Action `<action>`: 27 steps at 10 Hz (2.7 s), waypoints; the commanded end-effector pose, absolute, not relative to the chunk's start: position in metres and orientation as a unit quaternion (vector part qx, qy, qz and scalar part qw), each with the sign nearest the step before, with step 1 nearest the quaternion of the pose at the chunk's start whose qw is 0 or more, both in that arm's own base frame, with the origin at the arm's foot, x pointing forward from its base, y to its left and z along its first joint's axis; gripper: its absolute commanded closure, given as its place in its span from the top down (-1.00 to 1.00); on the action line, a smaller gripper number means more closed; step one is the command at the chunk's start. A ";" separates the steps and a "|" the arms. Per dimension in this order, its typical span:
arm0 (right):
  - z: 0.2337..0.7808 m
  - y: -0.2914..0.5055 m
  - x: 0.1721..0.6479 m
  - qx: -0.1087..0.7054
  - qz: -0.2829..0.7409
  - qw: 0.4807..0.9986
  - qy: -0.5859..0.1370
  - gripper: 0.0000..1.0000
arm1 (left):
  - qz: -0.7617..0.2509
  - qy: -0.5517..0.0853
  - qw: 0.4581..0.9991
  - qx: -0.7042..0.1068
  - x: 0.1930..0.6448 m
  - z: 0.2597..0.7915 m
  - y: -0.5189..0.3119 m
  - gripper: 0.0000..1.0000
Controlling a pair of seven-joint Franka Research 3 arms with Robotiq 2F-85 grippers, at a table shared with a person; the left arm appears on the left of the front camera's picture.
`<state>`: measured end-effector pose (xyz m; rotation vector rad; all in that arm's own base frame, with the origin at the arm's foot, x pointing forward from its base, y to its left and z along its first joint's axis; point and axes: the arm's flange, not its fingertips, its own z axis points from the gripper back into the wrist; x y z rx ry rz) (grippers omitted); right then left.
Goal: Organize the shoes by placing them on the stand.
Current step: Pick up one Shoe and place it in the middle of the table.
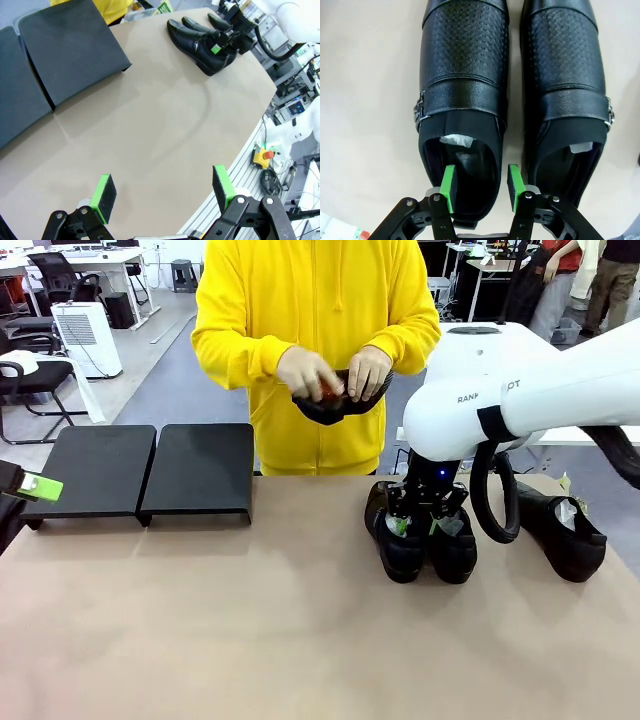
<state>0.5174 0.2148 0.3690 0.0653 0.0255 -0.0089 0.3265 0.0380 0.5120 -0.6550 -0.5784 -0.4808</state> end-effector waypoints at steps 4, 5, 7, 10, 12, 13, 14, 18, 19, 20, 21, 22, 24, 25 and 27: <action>0.359 0.231 0.530 0.003 -0.004 1.000 0.024 0.10 | -0.238 -0.281 0.873 -0.319 0.327 0.512 0.038 1.00; 0.360 0.231 0.529 -0.004 0.001 1.000 0.022 0.02 | -0.238 -0.281 0.873 -0.319 0.327 0.512 0.038 1.00; 0.361 0.232 0.529 -0.021 0.007 1.000 0.019 -0.66 | -0.238 -0.281 0.873 -0.319 0.327 0.512 0.038 1.00; 0.359 0.233 0.529 -0.023 0.011 0.999 0.027 -1.00 | -0.238 -0.281 0.873 -0.319 0.327 0.512 0.038 1.00; 0.352 0.235 0.531 -0.030 0.013 0.999 0.040 -1.00 | -0.238 -0.281 0.873 -0.319 0.327 0.512 0.038 1.00; 0.349 0.236 0.532 -0.032 0.014 0.998 0.046 -1.00 | -0.238 -0.281 0.873 -0.319 0.327 0.512 0.038 1.00; 0.355 0.237 0.529 -0.026 0.009 0.999 0.041 -1.00 | -0.238 -0.281 0.873 -0.319 0.327 0.512 0.038 1.00; 0.466 0.239 0.451 0.011 0.003 0.997 -0.072 -1.00 | -0.238 -0.281 0.873 -0.319 0.327 0.512 0.038 1.00; 0.478 0.242 0.434 0.023 0.019 0.997 -0.067 -1.00 | -0.238 -0.281 0.873 -0.319 0.327 0.512 0.038 1.00; 0.489 0.245 0.413 0.021 0.035 0.998 -0.046 -1.00 | -0.238 -0.281 0.873 -0.319 0.327 0.512 0.038 1.00; 0.473 0.246 0.460 0.008 0.019 0.998 -0.058 -1.00 | -0.238 -0.281 0.873 -0.319 0.327 0.512 0.038 1.00; 0.473 0.246 0.460 0.008 0.019 0.998 -0.058 -1.00 | -0.238 -0.281 0.873 -0.319 0.327 0.512 0.038 1.00; 0.473 0.246 0.460 0.008 0.019 0.998 -0.058 -1.00 | -0.238 -0.281 0.873 -0.319 0.327 0.512 0.038 1.00; 0.473 0.246 0.460 0.008 0.019 0.998 -0.058 -1.00 | -0.238 -0.281 0.873 -0.319 0.327 0.512 0.038 1.00; 0.459 0.266 0.447 0.000 0.011 1.000 -0.030 -1.00 | -0.238 -0.281 0.873 -0.319 0.327 0.512 0.038 1.00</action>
